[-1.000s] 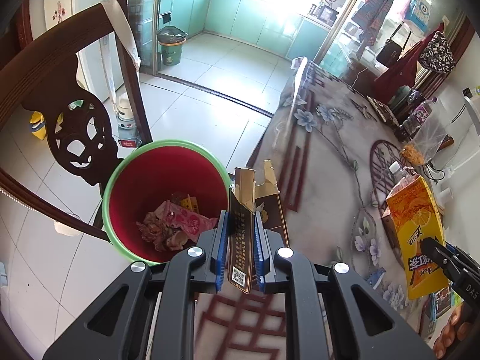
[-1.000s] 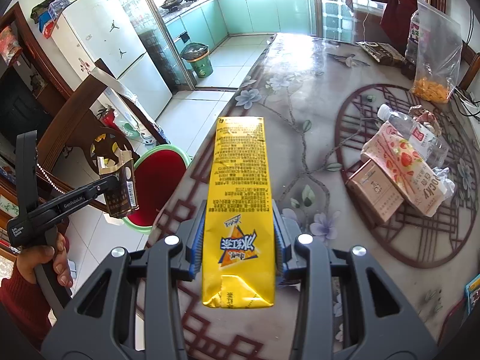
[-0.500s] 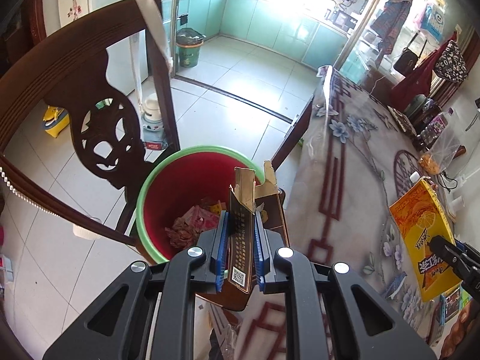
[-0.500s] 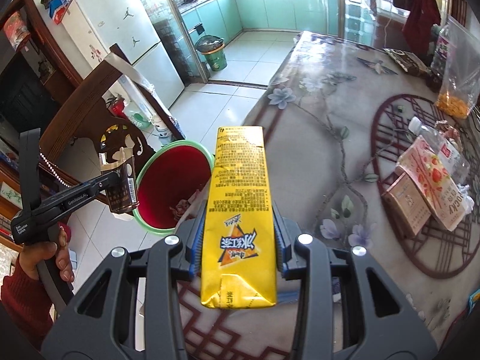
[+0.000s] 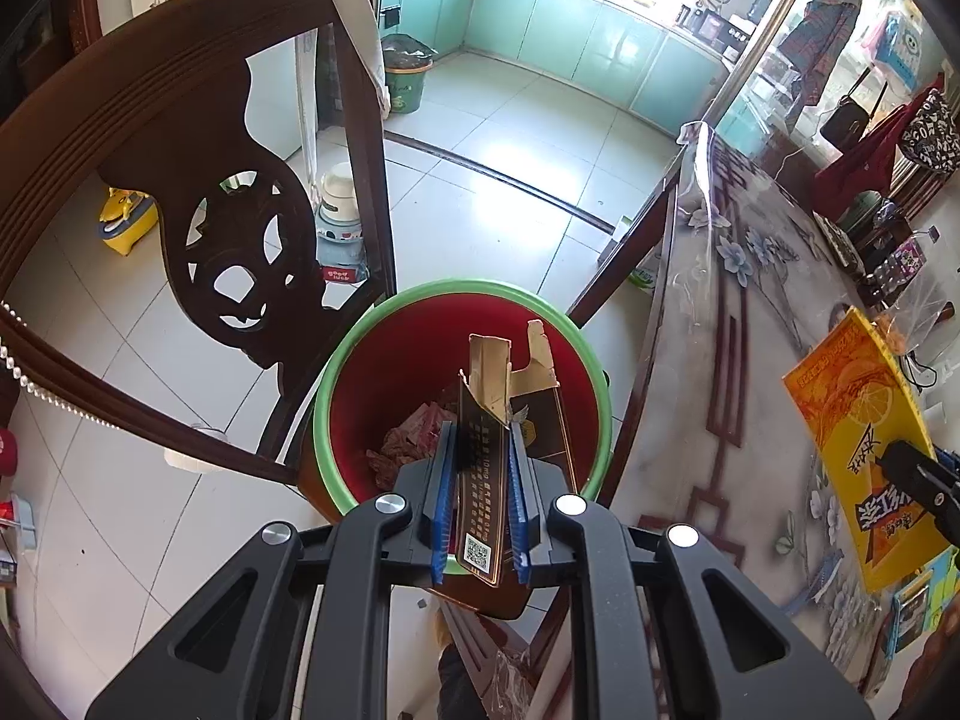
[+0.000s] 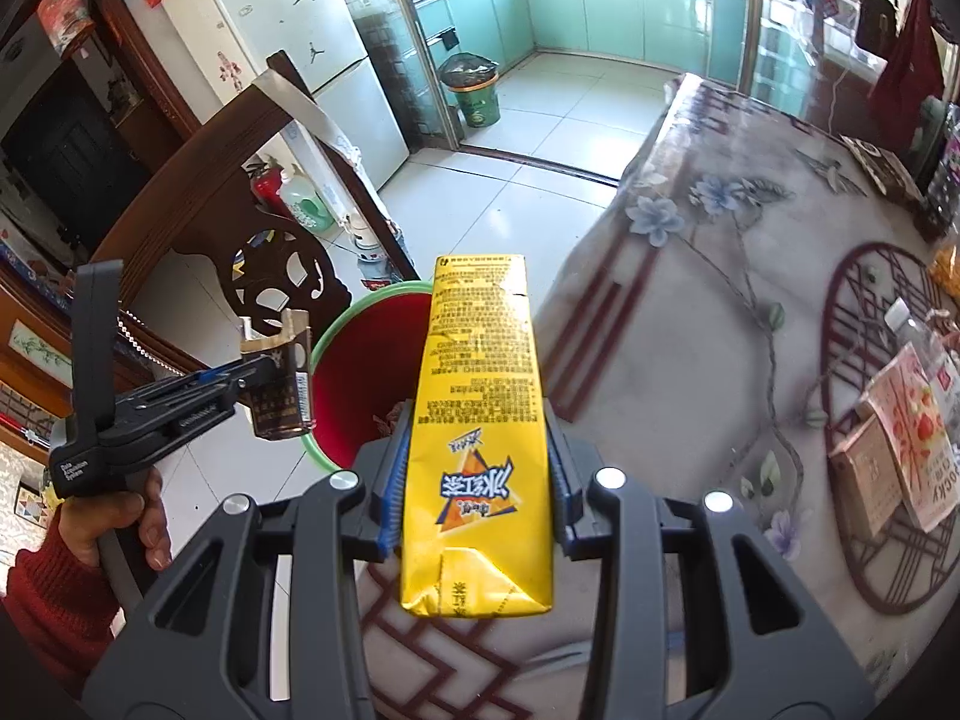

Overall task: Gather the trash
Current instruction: 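Carry the cigarette pack with the left gripper over the red bin while the right carries the yellow box, then open both grippers over the red bin to drop the pack and box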

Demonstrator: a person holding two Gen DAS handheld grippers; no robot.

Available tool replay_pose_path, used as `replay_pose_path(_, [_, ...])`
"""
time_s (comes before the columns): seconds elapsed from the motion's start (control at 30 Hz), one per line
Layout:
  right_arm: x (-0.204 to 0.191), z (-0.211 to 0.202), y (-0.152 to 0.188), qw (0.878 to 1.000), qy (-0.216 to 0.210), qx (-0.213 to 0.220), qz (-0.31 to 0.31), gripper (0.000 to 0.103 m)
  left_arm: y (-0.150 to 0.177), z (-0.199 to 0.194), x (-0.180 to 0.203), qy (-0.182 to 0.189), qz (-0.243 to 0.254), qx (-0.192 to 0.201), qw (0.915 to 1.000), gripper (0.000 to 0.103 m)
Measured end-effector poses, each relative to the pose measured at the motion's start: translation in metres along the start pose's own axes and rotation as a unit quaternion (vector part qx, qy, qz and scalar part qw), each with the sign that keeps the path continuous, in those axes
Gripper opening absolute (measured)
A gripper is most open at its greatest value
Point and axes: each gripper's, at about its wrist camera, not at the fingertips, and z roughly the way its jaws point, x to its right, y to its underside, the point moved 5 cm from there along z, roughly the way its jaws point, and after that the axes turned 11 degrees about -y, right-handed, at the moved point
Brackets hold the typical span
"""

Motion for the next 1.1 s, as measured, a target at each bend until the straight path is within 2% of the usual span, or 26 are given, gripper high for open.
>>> replay_pose_path(0.4, [-0.022, 0.028, -0.03, 0.999, -0.013, -0.015, -0.032, 0.037, -0.022, 0.022, 0.002, -0.002, 0.008, -0.01, 0.9999, 0.013])
replay_pose_path(0.8, [-0.033, 0.066, -0.04, 0.997, -0.036, -0.053, -0.052, 0.037, -0.025, 0.044, -0.007, -0.012, -0.002, -0.038, 0.9992, 0.013])
replay_pose_path(1.1, [-0.036, 0.083, -0.044, 0.994, -0.042, -0.073, -0.064, 0.037, -0.029, 0.056, -0.007, -0.004, -0.013, -0.046, 0.9988, 0.013])
